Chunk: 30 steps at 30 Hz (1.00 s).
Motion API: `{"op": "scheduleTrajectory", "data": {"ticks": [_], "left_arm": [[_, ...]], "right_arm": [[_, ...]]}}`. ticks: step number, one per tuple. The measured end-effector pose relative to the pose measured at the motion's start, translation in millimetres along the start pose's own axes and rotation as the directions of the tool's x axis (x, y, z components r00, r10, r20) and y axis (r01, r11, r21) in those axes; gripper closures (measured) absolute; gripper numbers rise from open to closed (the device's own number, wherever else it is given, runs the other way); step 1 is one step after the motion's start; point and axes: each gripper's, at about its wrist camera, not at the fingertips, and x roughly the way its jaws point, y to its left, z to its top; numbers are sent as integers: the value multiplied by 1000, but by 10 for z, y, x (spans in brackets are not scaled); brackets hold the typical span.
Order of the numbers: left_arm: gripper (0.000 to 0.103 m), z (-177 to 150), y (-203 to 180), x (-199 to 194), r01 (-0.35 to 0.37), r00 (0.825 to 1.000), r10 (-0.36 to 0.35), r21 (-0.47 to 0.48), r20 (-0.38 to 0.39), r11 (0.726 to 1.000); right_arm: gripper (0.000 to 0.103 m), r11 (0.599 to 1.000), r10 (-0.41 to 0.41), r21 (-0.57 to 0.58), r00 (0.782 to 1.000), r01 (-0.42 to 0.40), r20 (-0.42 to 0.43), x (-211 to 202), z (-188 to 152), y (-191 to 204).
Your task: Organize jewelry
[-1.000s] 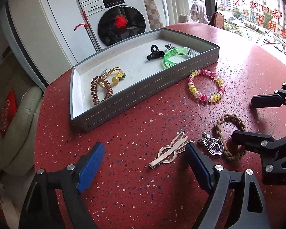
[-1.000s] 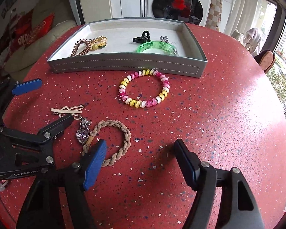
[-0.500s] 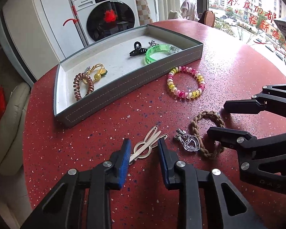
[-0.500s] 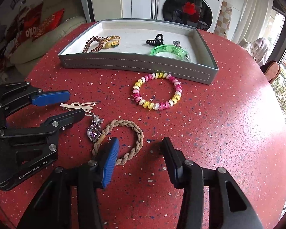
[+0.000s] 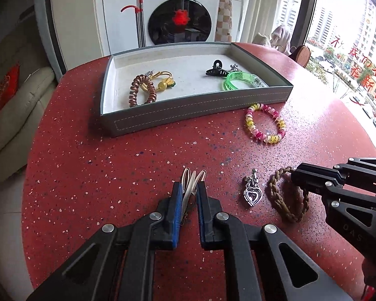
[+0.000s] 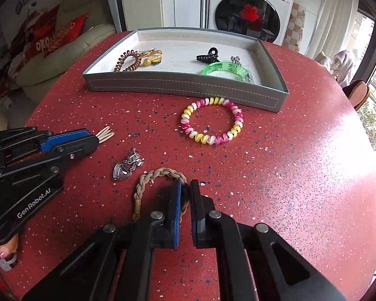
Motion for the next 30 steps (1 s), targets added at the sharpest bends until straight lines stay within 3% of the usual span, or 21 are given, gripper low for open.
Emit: {"op": "scheduleTrajectory", "data": {"ticks": [2,10,17,24,25,26,27,30], "left_arm": [[83,3,52,-27,13,1000,-13,-31,4,999],[83,-25,112,-69,6,1000,-6,-73,8,997],[82,-83,145,-165,-85,996,87,-113,15,990],[81,-143,144,-167,-95,995,95,-146,-4,985],[69,-152,144,-166,-95,995,95,-149,-9,984],[11,-152,144,-159,-94,996,92,-152,-17,984],[0,-157,143,-162,-103,995,100,-157,-27,982],[0,-147,66,-168,-126,992,128,-108,14,986]], "right_arm": [[96,1000,10,23,1000,-10,16,-55,10,-69],[96,998,21,56,999,-24,43,-190,22,-203],[96,997,42,66,998,-45,51,-218,-22,-214],[96,994,61,82,996,-67,66,-285,-78,-249],[96,994,63,84,996,-69,67,-296,-87,-255],[96,994,64,85,996,-70,69,-305,-96,-261],[96,994,65,87,995,-71,71,-315,-105,-269],[96,993,68,95,995,-75,77,-347,-130,-297]]}}
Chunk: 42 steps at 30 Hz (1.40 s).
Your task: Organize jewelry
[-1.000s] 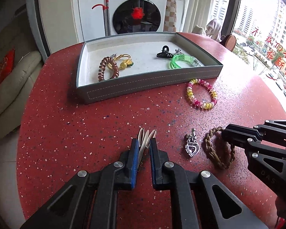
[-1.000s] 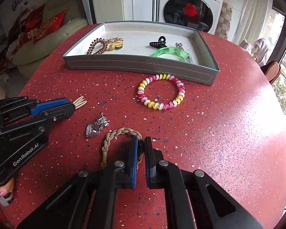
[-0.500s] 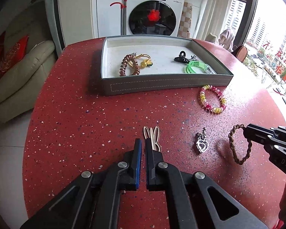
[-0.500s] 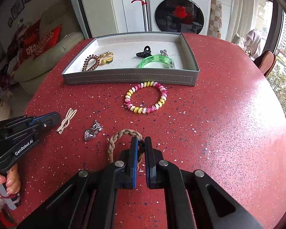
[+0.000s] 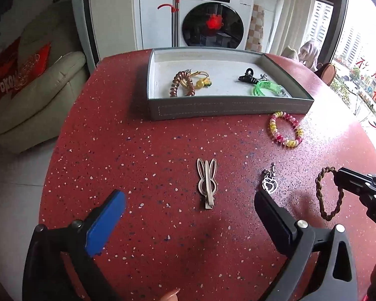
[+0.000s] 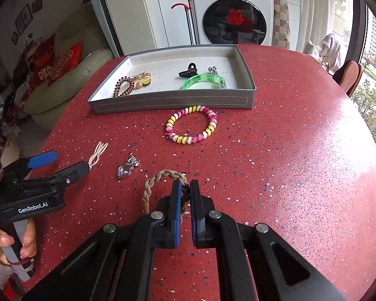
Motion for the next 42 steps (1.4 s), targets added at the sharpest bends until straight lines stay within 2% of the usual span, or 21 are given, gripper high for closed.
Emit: {"op": "scheduleTrajectory", "data": {"ticks": [5,10,13,15,18,19,20,21,22,29,42], "left_arm": [[0,21,-117,132,-71,997,71,54,13,996],[0,11,-174,373,-47,998,49,63,-31,997],[3,25,-180,465,-17,997,21,52,-71,999],[7,33,-187,479,2,998,1,41,-68,999],[25,34,-210,424,13,999,-10,56,-53,998],[34,37,-228,422,23,999,-20,65,-51,998],[51,23,-224,374,29,999,-26,75,-44,997],[61,14,-236,349,34,999,-31,88,-37,996],[76,10,-246,347,36,999,-33,97,-36,995],[76,4,-106,223,93,996,-92,37,-21,995],[76,168,-76,-72,125,990,-127,36,55,991]], "right_arm": [[96,1000,6,15,1000,-6,4,-20,-22,-41],[96,1000,6,22,1000,-6,5,-42,-49,-69],[96,1000,6,28,1000,-7,6,-48,-55,-90],[96,1000,6,30,1000,-6,6,-46,-55,-98],[96,999,9,34,1000,-9,4,-36,-54,-100],[96,999,9,34,1000,-9,4,-31,-53,-98],[96,999,10,34,1000,-10,4,-28,-53,-97],[96,999,11,34,1000,-11,3,-26,-55,-96],[96,999,11,34,1000,-11,2,-21,-57,-93],[96,999,12,36,1000,-12,1,-7,-44,-90],[96,999,17,43,1000,-17,14,-37,60,-99]]}}
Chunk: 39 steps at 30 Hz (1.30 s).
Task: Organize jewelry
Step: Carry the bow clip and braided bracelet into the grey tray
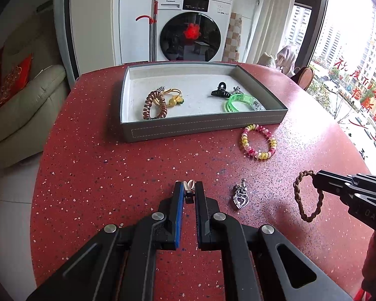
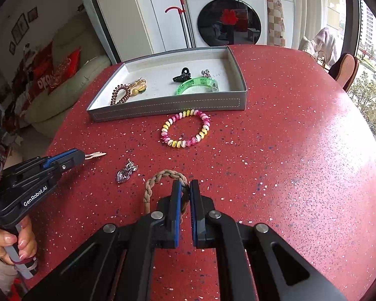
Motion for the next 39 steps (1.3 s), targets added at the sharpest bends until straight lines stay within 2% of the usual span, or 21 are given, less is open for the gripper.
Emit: {"op": "scheduleTrajectory", "data": {"ticks": [12,21,28,39], "left_arm": [[76,287,31,-89,15,998,-14,-13,53,1000],[76,779,11,-48,9,993,-10,4,118,1000],[76,1163,-39,183,-3,990,-2,34,138,999],[76,1608,-98,807,-25,995,23,18,95,1000]], "right_arm": [[96,1000,8,-6,1000,-8,20,-12,260,-6],[96,1000,3,-26,998,-2,66,-3,789,-42],[96,1000,5,-12,997,-4,72,203,1258,-136],[96,997,-5,77,998,0,57,779,1775,-413]]}}
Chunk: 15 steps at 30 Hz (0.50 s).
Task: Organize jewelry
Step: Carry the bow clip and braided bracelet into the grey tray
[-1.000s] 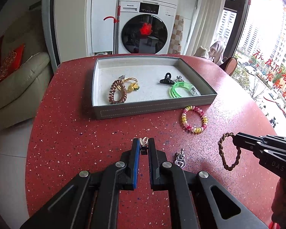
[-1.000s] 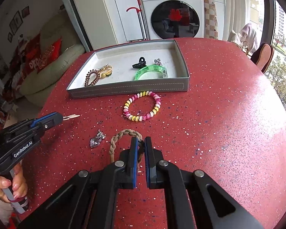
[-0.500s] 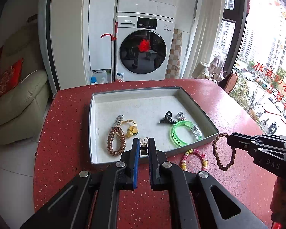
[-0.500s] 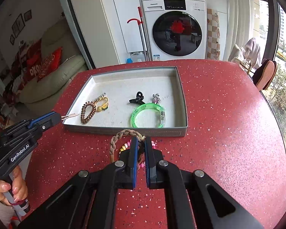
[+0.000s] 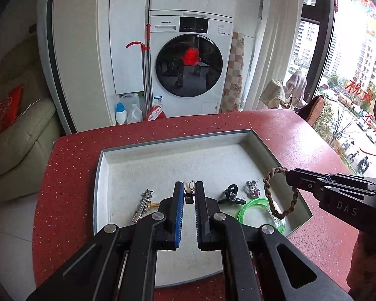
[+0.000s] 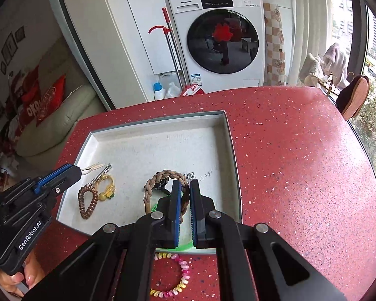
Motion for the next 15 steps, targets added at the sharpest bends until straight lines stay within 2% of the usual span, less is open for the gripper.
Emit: {"op": "scheduleTrajectory", "data": {"ticks": [8,15], "left_arm": [[76,-2,-8,417,-30,998,30,5,-52,1000],[76,-105,-82,568,-61,995,65,51,-77,997]], "right_arm": [[96,999,0,53,1000,0,-5,331,94,-108],[96,996,-28,80,999,31,-37,541,47,-201]]}}
